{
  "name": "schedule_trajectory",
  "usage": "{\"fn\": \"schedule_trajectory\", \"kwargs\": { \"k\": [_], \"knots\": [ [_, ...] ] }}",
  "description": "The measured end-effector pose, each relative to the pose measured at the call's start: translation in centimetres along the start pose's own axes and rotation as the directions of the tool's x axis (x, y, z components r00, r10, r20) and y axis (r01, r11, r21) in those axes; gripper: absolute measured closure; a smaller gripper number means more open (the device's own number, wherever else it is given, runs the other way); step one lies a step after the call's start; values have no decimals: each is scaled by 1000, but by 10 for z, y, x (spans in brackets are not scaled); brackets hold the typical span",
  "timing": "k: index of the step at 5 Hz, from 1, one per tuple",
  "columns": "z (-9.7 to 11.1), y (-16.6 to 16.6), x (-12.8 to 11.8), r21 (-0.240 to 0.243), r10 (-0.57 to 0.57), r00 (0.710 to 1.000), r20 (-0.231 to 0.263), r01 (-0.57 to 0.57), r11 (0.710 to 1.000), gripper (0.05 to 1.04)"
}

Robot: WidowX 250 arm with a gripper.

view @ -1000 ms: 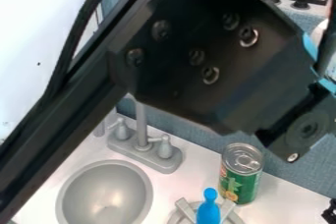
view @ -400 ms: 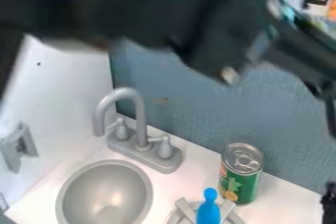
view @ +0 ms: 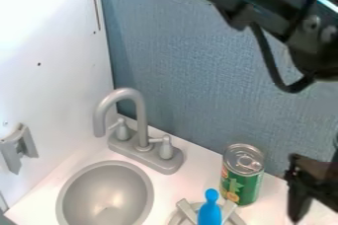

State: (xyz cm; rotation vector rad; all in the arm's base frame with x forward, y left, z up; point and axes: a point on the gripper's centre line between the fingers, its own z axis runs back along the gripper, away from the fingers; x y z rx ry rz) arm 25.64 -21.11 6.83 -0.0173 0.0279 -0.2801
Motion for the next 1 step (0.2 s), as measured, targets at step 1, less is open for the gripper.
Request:
{"fn": "schedule_trajectory", "kwargs": {
  "k": [1],
  "knots": [
    [9, 23, -19, 69, 82, 996, -44, -79, 995, 83]
  ]
}}
